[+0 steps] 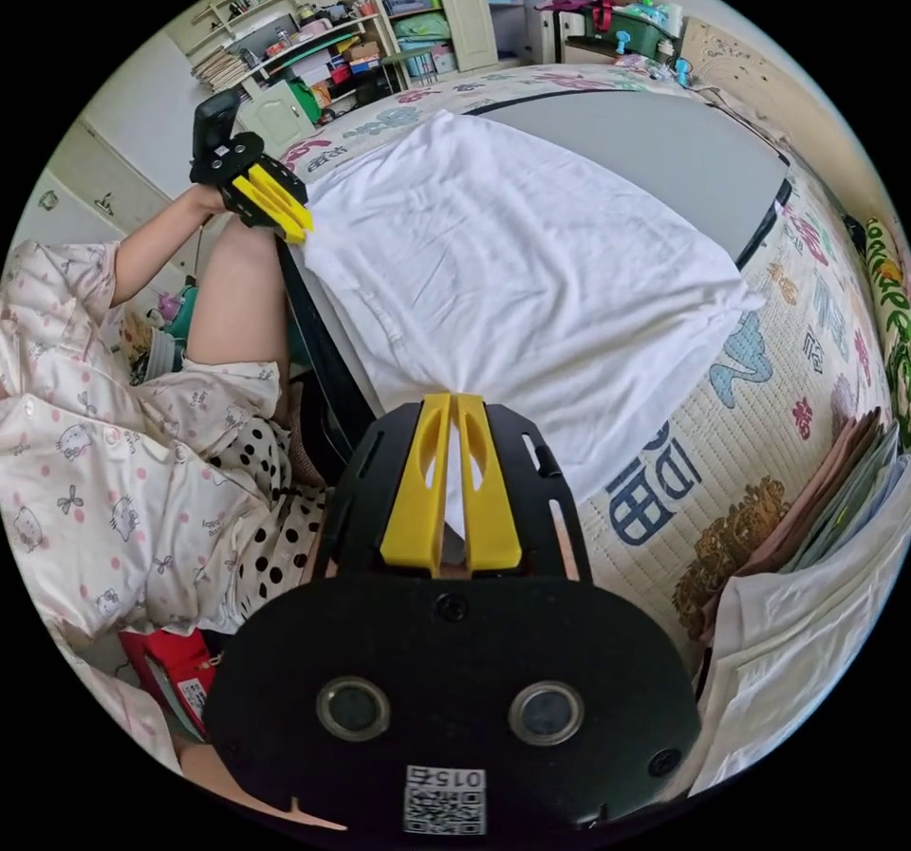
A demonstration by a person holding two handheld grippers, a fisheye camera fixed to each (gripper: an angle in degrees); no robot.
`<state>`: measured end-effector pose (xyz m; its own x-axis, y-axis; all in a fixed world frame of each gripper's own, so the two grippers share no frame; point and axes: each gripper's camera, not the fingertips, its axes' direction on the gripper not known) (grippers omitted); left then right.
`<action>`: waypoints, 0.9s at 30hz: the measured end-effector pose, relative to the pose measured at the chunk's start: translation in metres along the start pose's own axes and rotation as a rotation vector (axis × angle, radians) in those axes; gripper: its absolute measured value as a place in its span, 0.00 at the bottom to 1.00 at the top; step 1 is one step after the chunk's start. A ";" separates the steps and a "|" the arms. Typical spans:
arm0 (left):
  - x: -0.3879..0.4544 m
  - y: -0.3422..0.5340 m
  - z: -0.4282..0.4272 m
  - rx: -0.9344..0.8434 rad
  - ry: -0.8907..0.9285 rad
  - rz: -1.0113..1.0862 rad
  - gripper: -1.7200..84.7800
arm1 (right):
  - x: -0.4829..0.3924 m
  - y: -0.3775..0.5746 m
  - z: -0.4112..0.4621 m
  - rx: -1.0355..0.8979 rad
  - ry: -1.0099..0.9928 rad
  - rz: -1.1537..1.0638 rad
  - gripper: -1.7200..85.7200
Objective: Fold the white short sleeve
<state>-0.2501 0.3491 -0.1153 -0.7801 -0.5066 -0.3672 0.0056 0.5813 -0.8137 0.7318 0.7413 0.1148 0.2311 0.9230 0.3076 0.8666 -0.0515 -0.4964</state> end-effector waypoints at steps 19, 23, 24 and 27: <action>-0.227 -0.196 -0.146 0.664 -0.335 -0.435 0.11 | 0.203 -0.317 -0.109 0.488 0.245 0.212 0.09; -0.204 -0.179 -0.095 0.414 -0.417 -0.243 0.10 | 0.167 -0.289 -0.035 0.344 0.290 -0.002 0.13; -0.205 -0.172 -0.074 0.345 -0.460 -0.238 0.10 | 0.165 -0.282 -0.009 0.278 0.327 -0.031 0.14; -0.225 -0.166 -0.038 0.221 -0.445 -0.279 0.12 | 0.183 -0.278 0.032 0.157 0.289 0.000 0.16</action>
<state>-0.0993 0.3903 0.1195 -0.4321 -0.8691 -0.2408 0.0052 0.2646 -0.9643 0.5196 0.9366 0.2831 0.3668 0.7756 0.5138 0.7928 0.0284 -0.6088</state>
